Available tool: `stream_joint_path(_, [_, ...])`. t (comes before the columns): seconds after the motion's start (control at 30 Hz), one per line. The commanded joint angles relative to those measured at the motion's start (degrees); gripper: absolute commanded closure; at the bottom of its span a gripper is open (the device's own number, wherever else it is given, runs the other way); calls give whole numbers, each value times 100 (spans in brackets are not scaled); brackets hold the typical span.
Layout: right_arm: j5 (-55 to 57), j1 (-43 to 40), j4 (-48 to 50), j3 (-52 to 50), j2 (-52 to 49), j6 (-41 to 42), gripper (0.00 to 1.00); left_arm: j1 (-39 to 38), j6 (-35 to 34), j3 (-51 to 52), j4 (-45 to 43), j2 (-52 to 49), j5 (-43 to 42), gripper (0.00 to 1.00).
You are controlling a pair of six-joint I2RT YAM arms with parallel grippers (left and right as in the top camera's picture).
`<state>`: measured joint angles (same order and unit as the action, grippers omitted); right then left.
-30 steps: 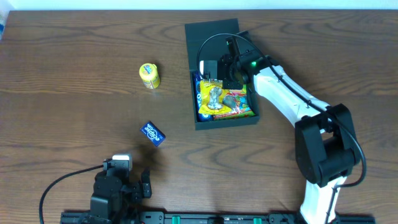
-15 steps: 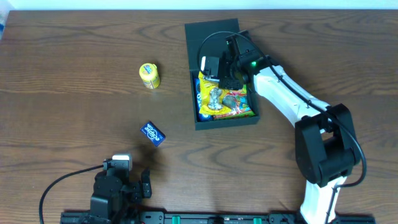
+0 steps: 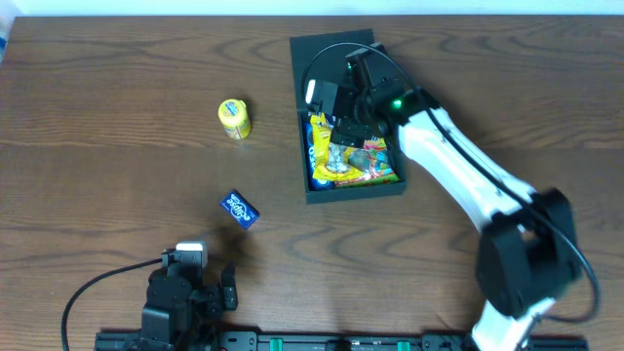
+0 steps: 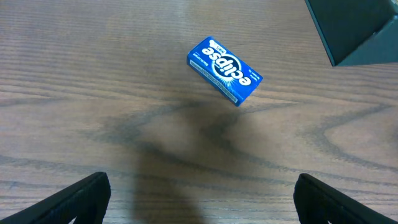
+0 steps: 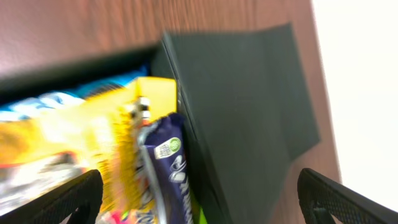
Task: Pack container
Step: 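Lower the bar along the box's right wall and release it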
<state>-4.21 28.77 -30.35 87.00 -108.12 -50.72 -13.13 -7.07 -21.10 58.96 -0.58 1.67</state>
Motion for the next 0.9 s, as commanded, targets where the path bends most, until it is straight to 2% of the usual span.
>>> stream_joint_path(0.0, [-33,195,-267,131,452,507,1,35,-66,74,376,37,149,5])
stream_joint_path(0.27, [-4,199,-920,127,389,866,1,35,-66,74,376,37,149,5])
stream_joint_path(0.57, [46,-120,-957,24,201,1152,1,35,-66,74,376,37,149,5])
stream_joint_path(0.87, [-549,-98,-927,-308,72,1147,1,35,-66,74,376,37,149,5])
